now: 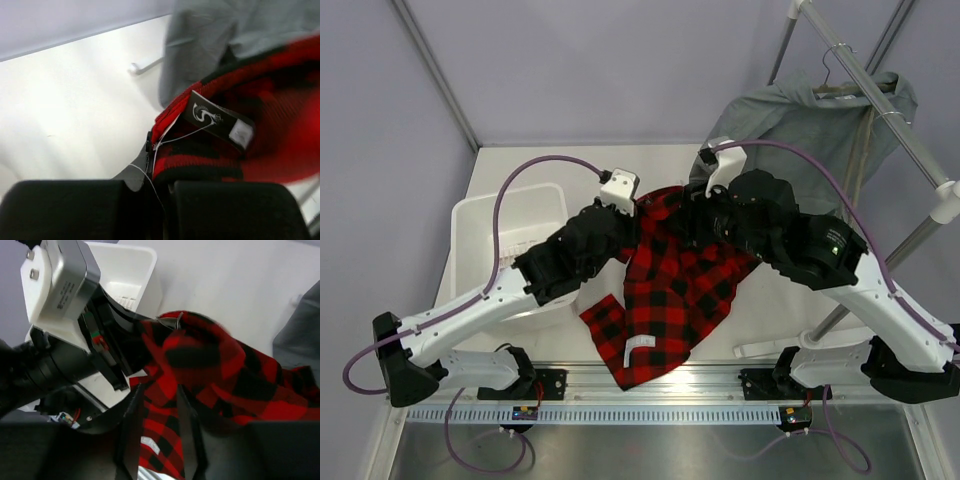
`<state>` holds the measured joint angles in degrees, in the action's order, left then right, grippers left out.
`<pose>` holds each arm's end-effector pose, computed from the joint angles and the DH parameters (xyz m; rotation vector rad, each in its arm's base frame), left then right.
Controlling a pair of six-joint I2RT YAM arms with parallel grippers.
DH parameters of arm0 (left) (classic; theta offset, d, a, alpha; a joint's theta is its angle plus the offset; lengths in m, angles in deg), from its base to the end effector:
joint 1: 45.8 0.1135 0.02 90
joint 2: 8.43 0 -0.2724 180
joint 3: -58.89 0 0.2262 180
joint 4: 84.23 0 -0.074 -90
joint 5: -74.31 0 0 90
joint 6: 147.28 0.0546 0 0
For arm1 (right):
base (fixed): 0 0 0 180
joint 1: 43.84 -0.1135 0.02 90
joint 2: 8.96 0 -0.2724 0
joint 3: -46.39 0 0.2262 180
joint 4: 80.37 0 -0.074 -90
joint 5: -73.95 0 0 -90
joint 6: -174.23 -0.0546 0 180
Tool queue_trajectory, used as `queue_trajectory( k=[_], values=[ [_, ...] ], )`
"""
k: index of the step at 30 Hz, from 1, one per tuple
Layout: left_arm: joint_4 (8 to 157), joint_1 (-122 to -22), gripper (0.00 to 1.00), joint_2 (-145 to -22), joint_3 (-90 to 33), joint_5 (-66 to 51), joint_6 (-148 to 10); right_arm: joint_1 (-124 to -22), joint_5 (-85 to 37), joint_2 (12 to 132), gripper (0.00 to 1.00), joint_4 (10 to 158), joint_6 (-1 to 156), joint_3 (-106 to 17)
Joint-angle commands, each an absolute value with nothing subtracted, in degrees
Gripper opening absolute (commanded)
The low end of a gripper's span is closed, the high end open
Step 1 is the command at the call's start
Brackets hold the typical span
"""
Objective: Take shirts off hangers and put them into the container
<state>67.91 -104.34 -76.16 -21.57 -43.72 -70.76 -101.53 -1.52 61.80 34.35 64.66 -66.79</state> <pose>0.1552 -0.2044 0.3835 0.3706 1.7877 -0.4450 0.1260 0.1736 0.4740 -0.4941 1.9494 0.6306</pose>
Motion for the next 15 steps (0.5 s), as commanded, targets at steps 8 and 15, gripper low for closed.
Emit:
queue_trajectory(
  k=[8,15],
  values=[
    [57.44,-100.2,0.0,-74.26,-39.01,-48.99,-63.09,-101.23,10.16,52.92,0.89,33.0,68.15,-65.16],
    [54.29,-100.2,0.0,-72.06,-49.03,-45.14,-60.27,-101.23,-0.58,43.35,0.95,45.64,68.33,-44.78]
  ],
)
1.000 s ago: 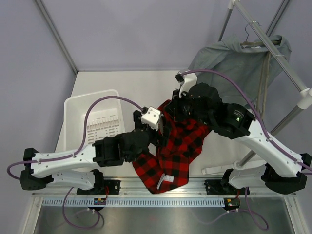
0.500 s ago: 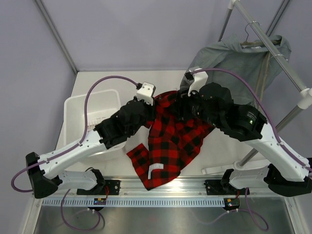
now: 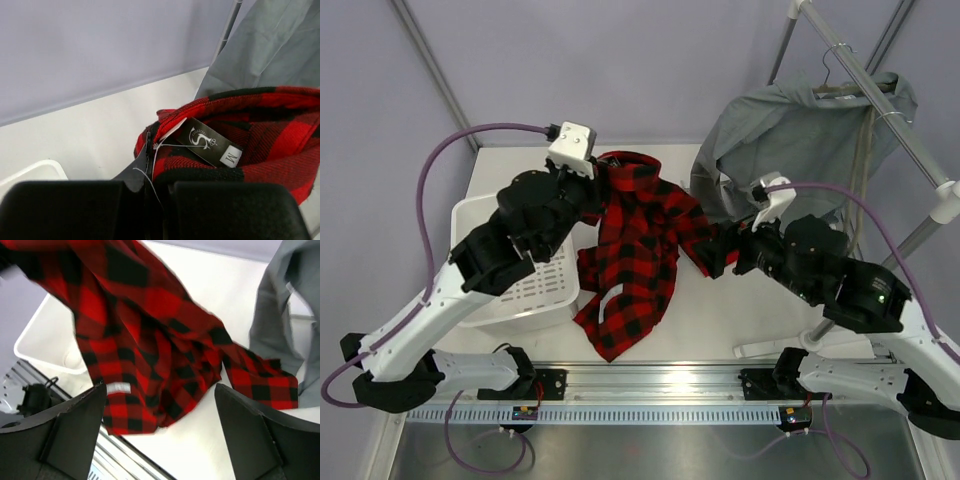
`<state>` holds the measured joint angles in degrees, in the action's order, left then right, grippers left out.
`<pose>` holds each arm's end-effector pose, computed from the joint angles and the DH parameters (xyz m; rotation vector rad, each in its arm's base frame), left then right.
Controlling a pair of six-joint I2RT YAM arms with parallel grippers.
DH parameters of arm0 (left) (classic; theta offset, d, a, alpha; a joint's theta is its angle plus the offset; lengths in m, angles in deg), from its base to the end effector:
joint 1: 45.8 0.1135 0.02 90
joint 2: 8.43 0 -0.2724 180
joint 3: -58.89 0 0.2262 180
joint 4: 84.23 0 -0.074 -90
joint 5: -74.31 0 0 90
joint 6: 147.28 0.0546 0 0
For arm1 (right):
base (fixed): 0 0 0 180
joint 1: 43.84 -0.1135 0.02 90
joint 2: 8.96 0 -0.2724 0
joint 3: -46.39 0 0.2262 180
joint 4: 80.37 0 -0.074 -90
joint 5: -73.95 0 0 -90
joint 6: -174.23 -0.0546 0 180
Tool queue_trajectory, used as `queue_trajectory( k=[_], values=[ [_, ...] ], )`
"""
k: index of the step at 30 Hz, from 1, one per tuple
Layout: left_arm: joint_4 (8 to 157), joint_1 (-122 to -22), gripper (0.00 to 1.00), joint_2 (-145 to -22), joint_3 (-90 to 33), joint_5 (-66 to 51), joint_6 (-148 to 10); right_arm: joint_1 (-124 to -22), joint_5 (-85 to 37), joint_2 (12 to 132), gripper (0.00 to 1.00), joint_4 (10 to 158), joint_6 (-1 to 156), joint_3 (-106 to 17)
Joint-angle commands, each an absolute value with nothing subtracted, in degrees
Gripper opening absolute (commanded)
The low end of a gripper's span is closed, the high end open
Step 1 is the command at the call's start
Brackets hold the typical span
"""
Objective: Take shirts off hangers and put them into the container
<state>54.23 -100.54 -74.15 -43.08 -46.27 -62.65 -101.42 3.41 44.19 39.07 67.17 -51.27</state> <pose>0.1444 -0.1562 0.4844 0.3083 1.6334 -0.3548 0.0896 0.1072 0.4554 -0.4191 1.8293 0.5957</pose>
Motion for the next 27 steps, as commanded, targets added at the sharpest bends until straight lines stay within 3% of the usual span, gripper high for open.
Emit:
queue_trajectory(
  k=[1,2,3,4,12,18,27],
  values=[
    [52.54,-100.2,0.0,-72.33,-50.52,-45.13,-59.84,-101.23,-1.01,42.47,0.89,47.05,67.8,-40.14],
    [51.82,-100.2,0.0,-72.59,-53.15,-45.22,-59.4,-101.23,-1.45,41.85,0.75,49.59,66.41,-38.18],
    [51.12,-100.29,0.0,-72.85,-54.3,-45.39,-58.96,-101.23,-3.11,40.89,0.51,50.74,65.87,-36.25],
    [50.94,-100.2,0.0,-73.2,-55.27,-46.35,-57.82,-101.23,-4.09,40.7,0.01,51.63,65.17,-33.44],
    [52.52,-100.2,0.0,-73.73,-61.43,-43.47,-52.71,-102.19,-34.91,47.53,0.0,69.37,63.23,-23.14],
    [50.24,-100.2,0.0,-75.75,-67.14,-40.56,-52.36,-108.08,-41.79,58.86,0.0,72.47,64.37,-30.24],
    [46.72,-100.29,0.0,-72.86,-71.8,-33.71,-55.26,-106.95,-38.47,75.57,0.0,68.43,69.29,-42.28]
  ],
)
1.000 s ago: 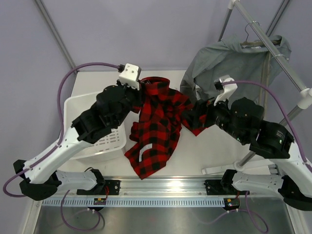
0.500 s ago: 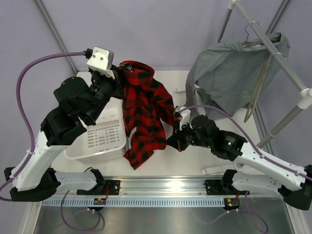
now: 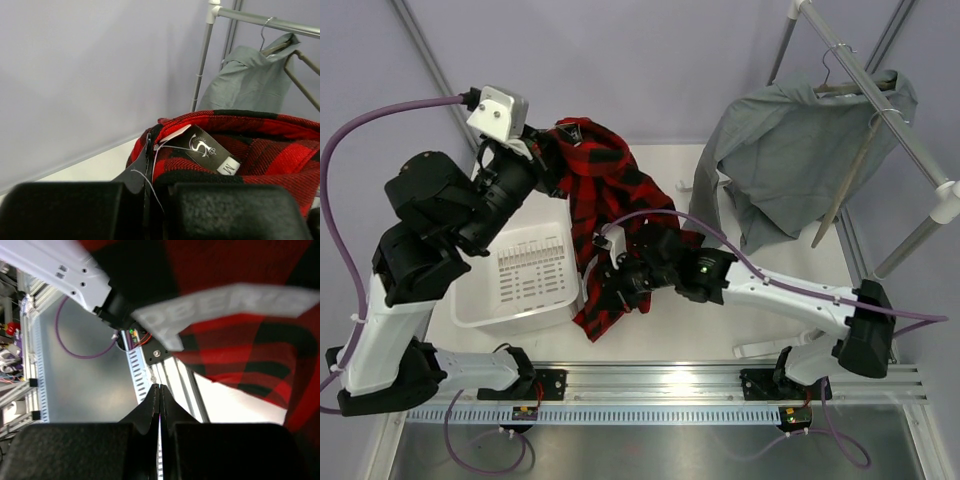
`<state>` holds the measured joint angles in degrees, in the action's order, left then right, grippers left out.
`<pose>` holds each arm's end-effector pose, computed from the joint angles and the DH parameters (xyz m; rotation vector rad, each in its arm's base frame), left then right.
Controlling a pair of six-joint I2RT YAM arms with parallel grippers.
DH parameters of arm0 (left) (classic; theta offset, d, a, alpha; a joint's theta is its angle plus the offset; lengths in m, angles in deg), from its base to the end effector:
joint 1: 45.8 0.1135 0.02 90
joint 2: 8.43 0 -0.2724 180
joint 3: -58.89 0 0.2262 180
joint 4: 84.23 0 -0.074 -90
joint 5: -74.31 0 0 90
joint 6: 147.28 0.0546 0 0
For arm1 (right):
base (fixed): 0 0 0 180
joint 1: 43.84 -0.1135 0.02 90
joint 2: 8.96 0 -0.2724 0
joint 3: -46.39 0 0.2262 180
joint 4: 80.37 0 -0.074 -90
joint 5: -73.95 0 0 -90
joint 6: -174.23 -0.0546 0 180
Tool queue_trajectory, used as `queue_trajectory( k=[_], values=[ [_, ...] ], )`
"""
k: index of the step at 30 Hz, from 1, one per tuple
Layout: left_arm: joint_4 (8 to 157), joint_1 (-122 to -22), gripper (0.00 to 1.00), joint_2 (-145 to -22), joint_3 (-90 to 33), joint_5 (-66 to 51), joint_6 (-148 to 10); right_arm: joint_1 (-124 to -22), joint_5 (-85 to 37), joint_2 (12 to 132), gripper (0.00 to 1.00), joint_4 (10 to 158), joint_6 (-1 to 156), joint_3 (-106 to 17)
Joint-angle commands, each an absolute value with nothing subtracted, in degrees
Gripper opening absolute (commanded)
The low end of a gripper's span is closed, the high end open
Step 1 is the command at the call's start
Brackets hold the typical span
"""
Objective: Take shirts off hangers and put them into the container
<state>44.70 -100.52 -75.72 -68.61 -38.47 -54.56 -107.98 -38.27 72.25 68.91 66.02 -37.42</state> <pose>0.1039 -0.1102 0.5808 0.3829 1.3884 -0.4674 0.1185 0.2917 0.3343 -1.1302 1.9832 1.2298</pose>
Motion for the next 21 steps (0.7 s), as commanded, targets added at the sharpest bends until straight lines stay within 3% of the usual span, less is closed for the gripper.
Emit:
queue_trajectory(
  k=[1,6,10,14,21],
  values=[
    [46.2,-100.2,0.0,-71.99,-72.33,-33.53,-55.61,-105.46,-38.2,76.9,0.0,67.55,70.08,-45.08],
    [44.08,-100.2,0.0,-68.38,-73.92,-29.94,-56.75,-101.59,-36.63,86.37,0.0,59.92,76.93,-55.63],
    [42.94,-100.2,0.0,-64.95,-73.39,-31.24,-57.11,-100.44,-30.73,94.74,0.0,51.3,82.55,-71.33],
    [42.94,-100.2,0.0,-59.86,-69.96,-32.91,-57.11,-99.12,-33.35,104.47,0.0,44.61,87.04,-85.24],
    [38.99,-100.2,0.0,-54.41,-65.92,-40.02,-57.11,-98.24,-44.34,124.53,0.0,28.36,93.1,-125.28]
  ],
)
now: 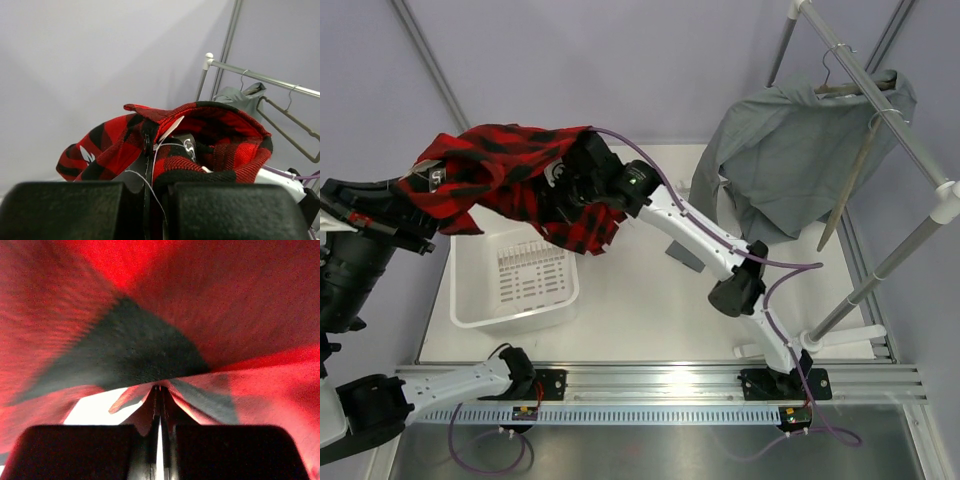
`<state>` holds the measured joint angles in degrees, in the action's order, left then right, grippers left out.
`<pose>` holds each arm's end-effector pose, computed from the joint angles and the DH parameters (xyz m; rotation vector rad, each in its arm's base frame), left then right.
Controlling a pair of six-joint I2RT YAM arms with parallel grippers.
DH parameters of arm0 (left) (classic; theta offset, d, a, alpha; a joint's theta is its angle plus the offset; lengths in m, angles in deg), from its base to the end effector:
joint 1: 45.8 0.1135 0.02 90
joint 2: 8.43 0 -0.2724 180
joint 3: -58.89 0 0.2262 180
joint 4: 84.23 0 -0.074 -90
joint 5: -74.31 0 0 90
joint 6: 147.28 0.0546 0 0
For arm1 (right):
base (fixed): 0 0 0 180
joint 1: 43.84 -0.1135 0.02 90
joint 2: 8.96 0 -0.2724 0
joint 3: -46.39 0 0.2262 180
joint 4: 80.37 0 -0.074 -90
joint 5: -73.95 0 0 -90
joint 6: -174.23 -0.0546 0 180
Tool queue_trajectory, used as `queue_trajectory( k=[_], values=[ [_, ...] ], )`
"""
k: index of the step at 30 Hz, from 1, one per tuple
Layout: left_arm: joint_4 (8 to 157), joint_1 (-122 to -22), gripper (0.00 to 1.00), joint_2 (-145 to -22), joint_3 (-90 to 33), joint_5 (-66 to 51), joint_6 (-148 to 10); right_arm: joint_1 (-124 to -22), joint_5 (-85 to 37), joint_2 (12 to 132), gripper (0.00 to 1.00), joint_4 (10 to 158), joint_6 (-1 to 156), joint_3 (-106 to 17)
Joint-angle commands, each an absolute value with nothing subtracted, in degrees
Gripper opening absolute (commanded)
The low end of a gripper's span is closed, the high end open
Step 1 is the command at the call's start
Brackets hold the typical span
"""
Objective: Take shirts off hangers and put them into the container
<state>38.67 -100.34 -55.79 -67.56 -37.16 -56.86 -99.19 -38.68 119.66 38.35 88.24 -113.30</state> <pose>0.0128 0.0165 0.5827 0.2526 1.2107 -0.6018 0.2620 0.4161 0.3805 -1.2999 1.7734 0.9379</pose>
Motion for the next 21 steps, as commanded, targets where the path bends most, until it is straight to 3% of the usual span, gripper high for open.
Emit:
queue_trajectory(
  k=[1,6,9,12,15,19,21],
  values=[
    [38.72,-100.2,0.0,-53.79,-65.31,-40.73,-57.02,-98.24,-45.39,125.59,0.0,28.43,94.42,-126.65],
    [39.6,-100.2,0.0,-49.4,-58.82,-43.01,-58.94,-98.33,-52.16,120.33,0.0,39.05,96.89,-118.16],
    [39.42,-100.2,0.0,-46.15,-53.9,-45.29,-61.49,-98.24,-61.54,123.48,0.0,39.24,95.14,-125.57],
    [37.59,-100.2,0.0,-43.86,-50.2,-50.65,-64.57,-97.98,-76.04,125.77,0.0,47.56,86.28,-125.28],
    [33.82,-100.2,0.0,-43.67,-47.29,-56.89,-68.6,-97.28,-89.93,128.23,0.0,74.36,61.58,-120.02],
    [29.32,-100.2,0.0,-45.17,-45.28,-66.64,-74.42,-97.45,-95.67,134.12,0.0,90.46,45.68,-120.08],
    [28.7,-100.2,0.0,-45.7,-44.39,-71.31,-75.48,-97.45,-93.14,132.03,0.0,86.9,49.49,-114.85]
  ],
)
